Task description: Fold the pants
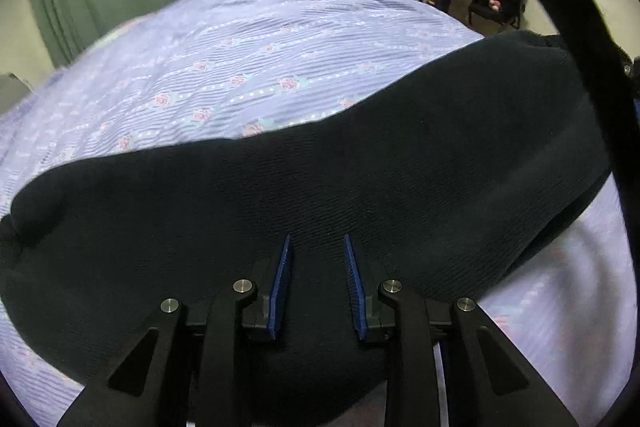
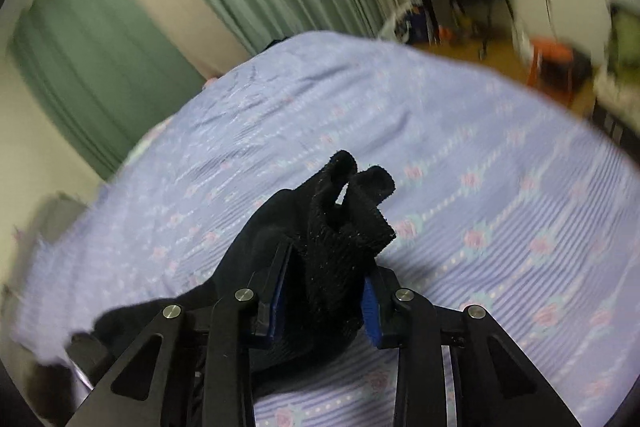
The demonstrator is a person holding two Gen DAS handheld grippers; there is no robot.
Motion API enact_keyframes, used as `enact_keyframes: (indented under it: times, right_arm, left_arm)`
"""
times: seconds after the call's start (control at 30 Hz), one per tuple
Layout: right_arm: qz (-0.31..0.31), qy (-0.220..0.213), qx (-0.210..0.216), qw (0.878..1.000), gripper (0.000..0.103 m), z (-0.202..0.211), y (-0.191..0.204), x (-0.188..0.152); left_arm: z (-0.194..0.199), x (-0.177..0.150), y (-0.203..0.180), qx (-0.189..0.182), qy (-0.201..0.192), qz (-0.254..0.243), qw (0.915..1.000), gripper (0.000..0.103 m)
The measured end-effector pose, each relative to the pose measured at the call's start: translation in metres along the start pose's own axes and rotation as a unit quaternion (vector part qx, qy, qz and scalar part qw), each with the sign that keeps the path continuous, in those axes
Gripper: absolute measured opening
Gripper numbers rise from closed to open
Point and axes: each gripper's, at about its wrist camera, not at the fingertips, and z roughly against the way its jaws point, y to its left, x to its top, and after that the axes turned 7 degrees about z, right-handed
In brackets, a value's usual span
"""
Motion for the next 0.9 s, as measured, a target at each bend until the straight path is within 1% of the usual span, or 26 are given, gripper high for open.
enact_keyframes:
  times: [0.03, 0.1, 0.13, 0.23, 0.27, 0.3, 0.4, 0.47, 0.53, 0.6, 0.67, 0.77, 0.83, 0.9]
  right_arm:
    - [0.013, -0.007, -0.006, 1.000, 0.032, 0.005, 0.009, 0.005]
    - [0.046, -0.022, -0.014, 0.999, 0.032, 0.022, 0.037, 0.017]
    - [0.057, -0.026, -0.017, 0.998, 0.032, 0.027, 0.048, 0.021]
    - [0.112, -0.044, -0.030, 0.992, 0.031, 0.042, 0.101, 0.033]
    - [0.136, -0.054, -0.029, 0.989, 0.025, 0.050, 0.125, 0.033]
    - [0.151, -0.061, -0.027, 0.986, 0.022, 0.055, 0.142, 0.033]
    - [0.202, -0.065, -0.010, 0.977, 0.021, 0.060, 0.202, 0.026]
    - [0.240, -0.062, 0.014, 0.969, 0.020, 0.057, 0.239, 0.014]
    - [0.279, -0.049, 0.044, 0.958, 0.019, 0.048, 0.280, -0.006]
    - [0.321, -0.043, 0.056, 0.944, 0.019, 0.039, 0.314, -0.029]
    - [0.355, -0.025, 0.065, 0.932, 0.019, 0.025, 0.342, -0.055]
    - [0.393, 0.009, 0.072, 0.917, 0.019, 0.001, 0.369, -0.090]
    - [0.419, 0.032, 0.073, 0.905, 0.019, -0.015, 0.384, -0.117]
    - [0.434, 0.044, 0.072, 0.897, 0.019, -0.023, 0.392, -0.137]
  left_arm:
    - [0.022, 0.006, 0.014, -0.015, -0.015, 0.027, 0.9994, 0.027]
    - [0.060, 0.013, 0.039, -0.020, -0.054, 0.067, 0.9961, 0.041]
    - [0.085, 0.015, 0.059, -0.018, -0.075, 0.088, 0.9931, 0.050]
    - [0.130, 0.014, 0.105, -0.001, -0.104, 0.110, 0.9885, 0.050]
    - [0.142, 0.012, 0.120, 0.009, -0.109, 0.115, 0.9874, 0.050]
    - [0.152, 0.010, 0.135, 0.015, -0.113, 0.120, 0.9863, 0.050]
    - [0.174, 0.002, 0.179, 0.027, -0.120, 0.144, 0.9819, 0.050]
    - [0.185, -0.009, 0.206, 0.036, -0.118, 0.156, 0.9799, 0.050]
    - [0.193, -0.022, 0.232, 0.044, -0.118, 0.170, 0.9774, 0.050]
    - [0.196, -0.030, 0.249, 0.049, -0.115, 0.177, 0.9763, 0.050]
    - [0.198, -0.044, 0.268, 0.058, -0.110, 0.181, 0.9756, 0.050]
    - [0.201, -0.061, 0.291, 0.069, -0.103, 0.185, 0.9749, 0.050]
    - [0.203, -0.071, 0.297, 0.077, -0.101, 0.187, 0.9742, 0.050]
    - [0.204, -0.076, 0.303, 0.082, -0.099, 0.193, 0.9729, 0.049]
